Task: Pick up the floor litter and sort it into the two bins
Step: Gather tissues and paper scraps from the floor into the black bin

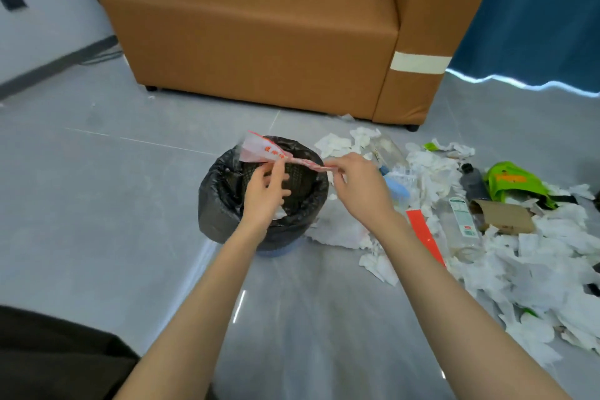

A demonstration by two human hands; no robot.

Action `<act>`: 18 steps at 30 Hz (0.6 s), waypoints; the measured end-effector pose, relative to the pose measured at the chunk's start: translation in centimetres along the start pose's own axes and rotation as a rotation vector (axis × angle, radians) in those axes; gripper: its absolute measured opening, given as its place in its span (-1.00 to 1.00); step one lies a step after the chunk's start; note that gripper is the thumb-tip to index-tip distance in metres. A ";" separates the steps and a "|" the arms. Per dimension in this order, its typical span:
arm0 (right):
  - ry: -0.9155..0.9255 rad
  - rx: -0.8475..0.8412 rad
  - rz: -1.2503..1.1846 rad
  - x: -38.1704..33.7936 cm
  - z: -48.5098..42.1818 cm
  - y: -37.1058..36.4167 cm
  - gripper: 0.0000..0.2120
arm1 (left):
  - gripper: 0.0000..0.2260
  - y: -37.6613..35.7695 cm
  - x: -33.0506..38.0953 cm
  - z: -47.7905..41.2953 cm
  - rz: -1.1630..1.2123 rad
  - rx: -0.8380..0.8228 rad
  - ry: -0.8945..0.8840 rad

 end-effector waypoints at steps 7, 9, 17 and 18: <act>0.168 -0.409 0.117 -3.8 -1.1 -5.6 -0.54 | -0.79 5.9 -3.4 -1.1 -0.316 0.049 0.115; 0.152 -0.546 0.200 -3.3 -0.8 -7.3 -0.49 | -0.78 6.0 -3.4 -0.6 -0.548 0.006 0.057; 0.101 -0.258 -0.007 -1.6 -0.3 -7.8 -0.61 | -0.72 3.4 -3.2 0.2 -0.945 -0.088 -0.206; 0.081 -0.198 -0.028 -0.9 -0.1 -7.4 -0.63 | -0.71 2.8 -3.2 0.4 -0.971 -0.093 -0.209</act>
Point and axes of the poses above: each hand's wrist, its own z-axis away from the middle knuckle, its own y-axis out of the back of the hand, x = y × z, the point moved 5 cm from there along -z, towards the middle knuckle, and after that the axes turned 7 degrees about z, right-handed, at the moved point
